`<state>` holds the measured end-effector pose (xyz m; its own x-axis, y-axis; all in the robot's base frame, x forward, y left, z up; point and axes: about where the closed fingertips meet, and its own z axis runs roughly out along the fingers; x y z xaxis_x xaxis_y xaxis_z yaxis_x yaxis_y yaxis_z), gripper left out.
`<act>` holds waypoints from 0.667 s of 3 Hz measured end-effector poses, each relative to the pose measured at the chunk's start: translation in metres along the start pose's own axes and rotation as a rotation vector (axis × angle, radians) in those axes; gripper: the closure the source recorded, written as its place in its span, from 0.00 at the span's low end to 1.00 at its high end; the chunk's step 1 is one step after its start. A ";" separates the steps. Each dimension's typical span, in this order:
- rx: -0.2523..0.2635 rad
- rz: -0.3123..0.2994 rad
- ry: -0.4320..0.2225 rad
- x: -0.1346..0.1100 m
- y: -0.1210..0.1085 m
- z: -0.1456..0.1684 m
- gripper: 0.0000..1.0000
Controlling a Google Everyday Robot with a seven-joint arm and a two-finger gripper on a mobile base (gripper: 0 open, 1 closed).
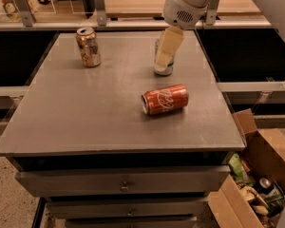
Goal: Pick orange can
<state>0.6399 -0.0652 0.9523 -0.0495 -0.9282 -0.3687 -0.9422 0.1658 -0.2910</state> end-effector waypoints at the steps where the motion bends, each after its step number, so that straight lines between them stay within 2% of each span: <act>1: 0.029 0.042 -0.044 -0.020 -0.012 0.017 0.00; 2: 0.009 0.041 -0.096 -0.052 -0.013 0.037 0.00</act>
Offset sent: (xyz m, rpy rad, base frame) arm 0.0349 0.0949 -0.0110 0.1567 -0.0041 0.0122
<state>0.6667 -0.0062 0.9423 -0.0555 -0.8847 -0.4628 -0.9371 0.2061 -0.2816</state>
